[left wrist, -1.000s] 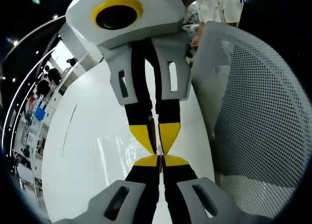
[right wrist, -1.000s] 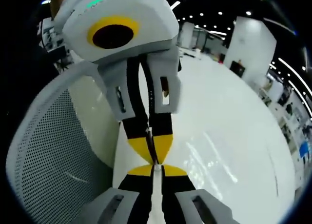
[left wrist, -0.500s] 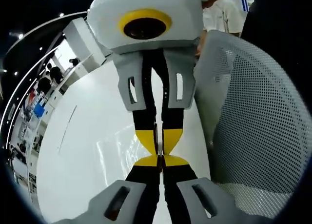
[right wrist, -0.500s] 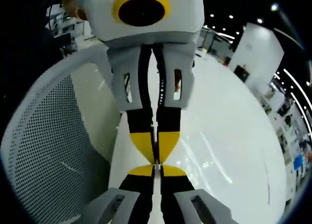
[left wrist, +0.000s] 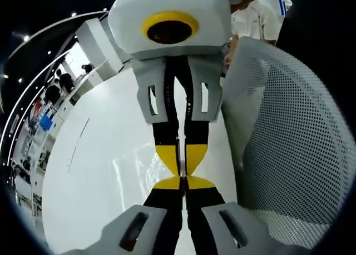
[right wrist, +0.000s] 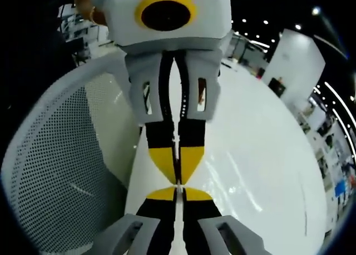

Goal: Open the resealable bag by pulling the two sides of the seal apart until the entire bag opening is separated and visibly accessible.

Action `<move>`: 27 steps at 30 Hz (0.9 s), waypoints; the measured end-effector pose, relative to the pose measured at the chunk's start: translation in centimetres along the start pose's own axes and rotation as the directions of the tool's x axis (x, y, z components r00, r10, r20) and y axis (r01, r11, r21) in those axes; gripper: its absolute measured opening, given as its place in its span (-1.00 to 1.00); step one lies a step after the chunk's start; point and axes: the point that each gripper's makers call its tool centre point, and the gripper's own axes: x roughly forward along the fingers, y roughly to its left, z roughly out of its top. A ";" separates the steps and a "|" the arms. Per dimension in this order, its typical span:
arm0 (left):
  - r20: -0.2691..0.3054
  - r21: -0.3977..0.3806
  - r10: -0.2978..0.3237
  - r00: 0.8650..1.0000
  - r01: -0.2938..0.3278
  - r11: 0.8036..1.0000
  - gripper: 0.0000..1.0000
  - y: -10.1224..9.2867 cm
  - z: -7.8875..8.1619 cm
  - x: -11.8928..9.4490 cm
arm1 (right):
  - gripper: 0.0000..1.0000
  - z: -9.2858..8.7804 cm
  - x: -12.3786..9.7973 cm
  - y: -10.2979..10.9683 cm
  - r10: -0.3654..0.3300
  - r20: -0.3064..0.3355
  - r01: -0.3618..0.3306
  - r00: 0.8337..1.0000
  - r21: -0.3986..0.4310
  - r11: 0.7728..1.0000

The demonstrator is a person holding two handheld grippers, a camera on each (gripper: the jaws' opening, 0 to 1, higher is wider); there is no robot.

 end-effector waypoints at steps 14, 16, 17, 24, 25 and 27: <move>-0.003 0.009 0.017 1.000 -0.017 1.000 -1.00 -0.1 -0.1 -0.7 | -1.00 -0.9 -0.5 0.1 -0.002 -0.006 0.002 1.000 0.013 1.000; -0.003 0.006 0.016 1.000 -0.016 1.000 -1.00 -0.1 -0.1 -0.7 | -1.00 -1.0 -0.5 0.1 -0.001 -0.007 0.001 1.000 0.014 1.000; -0.003 0.001 0.021 1.000 -0.021 1.000 -1.00 -0.1 -0.1 -0.7 | -1.00 -1.2 -0.5 0.1 -0.002 -0.012 0.002 1.000 0.012 1.000; 0.010 -0.029 0.033 0.999 -0.032 0.999 -1.00 0.0 0.0 -0.7 | -1.00 -1.5 -1.0 0.0 0.001 -0.008 -0.001 1.000 0.032 0.999; 0.012 -0.032 0.036 0.999 -0.036 0.999 -1.00 0.0 0.0 -0.8 | -1.00 -1.5 -1.0 0.0 0.001 -0.008 -0.001 1.000 0.032 0.999; 0.017 -0.037 0.037 0.999 -0.037 0.999 -1.00 0.0 0.1 -0.8 | -1.00 -1.7 -1.1 0.0 0.003 -0.009 -0.003 1.000 0.035 0.999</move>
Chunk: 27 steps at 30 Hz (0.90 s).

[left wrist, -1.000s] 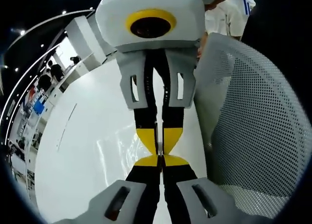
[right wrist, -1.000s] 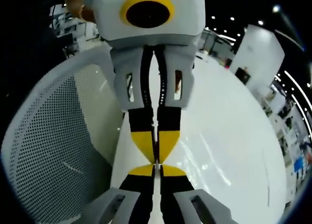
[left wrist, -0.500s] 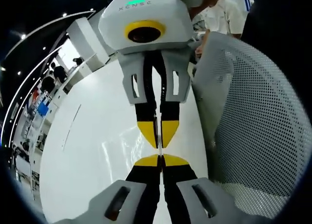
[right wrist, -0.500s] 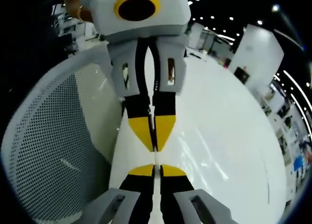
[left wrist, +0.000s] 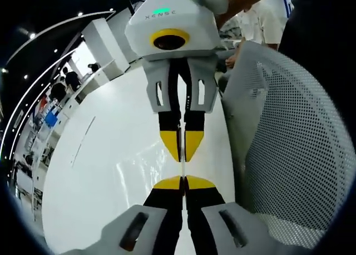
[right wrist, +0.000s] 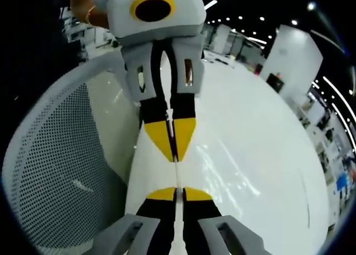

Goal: Open the resealable bag by pulling the two sides of the seal apart until the entire bag opening is separated and visibly accessible.

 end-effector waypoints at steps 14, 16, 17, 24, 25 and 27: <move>0.006 -0.008 -0.014 1.000 0.015 1.000 -1.00 -0.4 0.3 0.2 | -1.00 -0.9 -0.4 0.2 0.006 -0.016 -0.006 1.000 0.003 1.000; 0.007 -0.007 -0.016 1.000 0.016 1.000 -1.00 -0.5 0.4 0.2 | -1.00 -1.2 -0.5 0.3 0.006 -0.025 -0.006 1.000 -0.004 1.000; 0.007 -0.007 -0.017 1.000 0.017 1.000 -1.00 -0.5 0.4 0.2 | -1.00 -1.6 -0.6 0.3 0.007 -0.038 -0.008 0.999 -0.009 1.000; 0.016 -0.018 -0.023 1.000 0.024 1.000 -1.00 -0.6 0.3 -0.1 | -1.00 -2.3 -0.9 0.3 0.009 -0.045 -0.009 0.999 -0.002 1.000; 0.016 -0.019 -0.023 1.000 0.023 1.000 -1.00 -0.6 0.3 -0.1 | -1.00 -2.3 -1.0 0.4 0.009 -0.046 -0.009 0.999 -0.002 1.000; 0.015 -0.020 -0.029 0.999 0.030 0.999 -1.00 -0.7 0.3 -0.1 | -1.00 -2.7 -1.0 0.4 0.010 -0.056 -0.010 0.998 0.001 1.000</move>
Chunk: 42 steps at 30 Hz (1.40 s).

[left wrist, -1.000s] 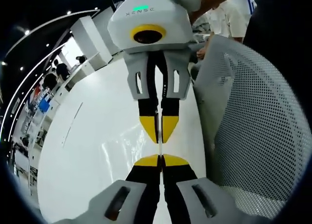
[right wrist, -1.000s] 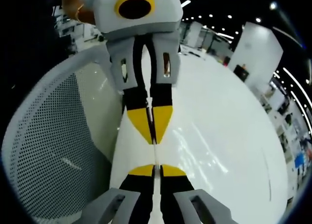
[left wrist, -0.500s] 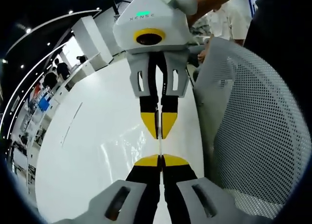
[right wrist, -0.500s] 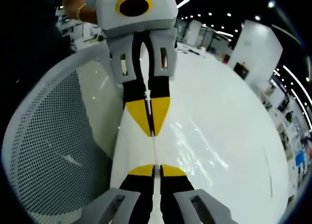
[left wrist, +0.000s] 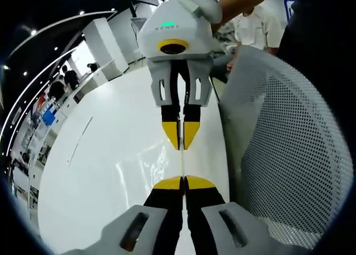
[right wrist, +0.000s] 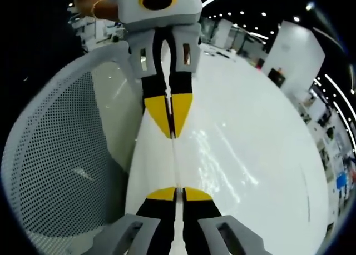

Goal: Open the resealable bag by pulling the two sides of the seal apart until the entire bag opening is separated and visibly accessible.

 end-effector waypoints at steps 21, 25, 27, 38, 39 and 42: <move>-0.003 -0.033 0.005 1.000 -0.005 0.999 -1.00 0.1 -0.5 -0.2 | -1.00 -2.1 -0.9 -0.2 0.000 -0.019 0.000 1.000 0.031 1.000; -0.008 -0.038 0.012 1.000 -0.012 0.999 -1.00 0.3 -0.8 -0.4 | -1.00 -2.6 -1.0 -0.3 -0.003 -0.031 0.005 1.000 0.035 0.999; -0.009 -0.042 0.016 1.000 -0.016 0.999 -1.00 0.3 -0.9 -0.6 | -1.00 -2.9 -1.1 -0.3 -0.003 -0.033 0.004 0.999 0.038 0.999; -0.015 -0.059 0.021 1.000 -0.022 0.998 -1.00 0.3 -1.3 -0.7 | -1.00 -4.4 -1.5 0.1 -0.015 -0.044 0.019 0.999 0.087 0.996; -0.014 -0.063 0.021 1.000 -0.022 0.998 -1.00 0.3 -1.3 -0.7 | -1.00 -4.4 -1.5 0.2 -0.014 -0.043 0.018 0.999 0.091 0.996; -0.020 -0.063 0.017 1.000 -0.018 0.998 -1.00 0.2 -1.5 -0.7 | -1.00 -4.8 -1.5 0.4 -0.014 -0.051 0.019 0.999 0.100 0.995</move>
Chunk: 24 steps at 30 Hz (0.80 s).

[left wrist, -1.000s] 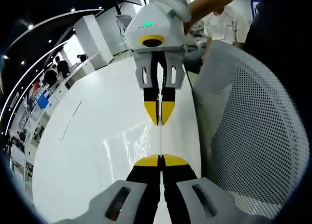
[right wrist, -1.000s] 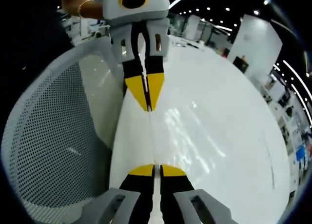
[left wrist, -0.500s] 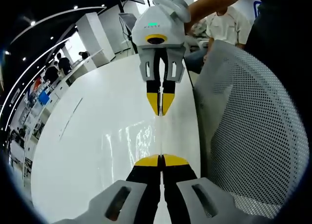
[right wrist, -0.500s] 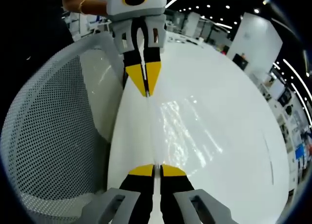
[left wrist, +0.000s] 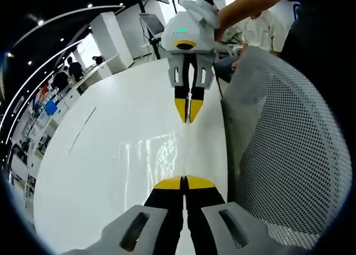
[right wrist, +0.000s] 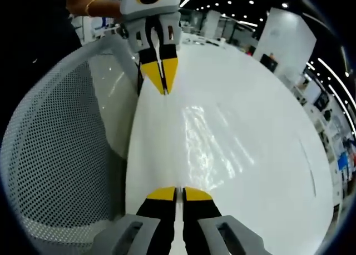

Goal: Open the resealable bag by pulling the two sides of the seal apart until the entire bag opening is separated and visibly accessible.

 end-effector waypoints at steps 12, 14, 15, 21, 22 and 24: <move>-0.003 -0.019 -0.006 1.000 0.006 1.000 -1.00 -0.4 -0.4 0.0 | -1.00 0.0 0.2 0.2 -0.003 -0.002 0.003 1.000 0.010 1.000; -0.001 -0.028 -0.008 1.000 0.008 1.000 -1.00 -0.4 -0.4 -0.1 | -1.00 0.0 0.2 0.1 -0.004 0.004 0.004 1.000 0.016 1.000; 0.000 -0.029 -0.004 1.000 0.004 1.000 -1.00 -0.3 -0.5 -0.1 | -1.00 0.0 0.2 0.1 -0.005 0.006 0.005 1.000 0.018 1.000; -0.011 -0.017 0.000 1.000 0.000 1.000 -1.00 -0.2 -0.6 0.0 | -1.00 0.2 0.2 0.2 -0.007 0.017 0.005 1.000 0.072 0.997; -0.017 -0.014 0.000 1.000 0.000 1.000 -1.00 -0.2 -0.7 -0.1 | -1.00 0.2 0.3 0.6 0.016 0.021 -0.018 1.000 0.083 0.996; -0.016 -0.009 0.001 1.000 -0.002 1.000 -1.00 -0.1 -0.7 -0.1 | -1.00 0.2 0.3 0.7 0.013 0.014 -0.014 1.000 0.065 0.998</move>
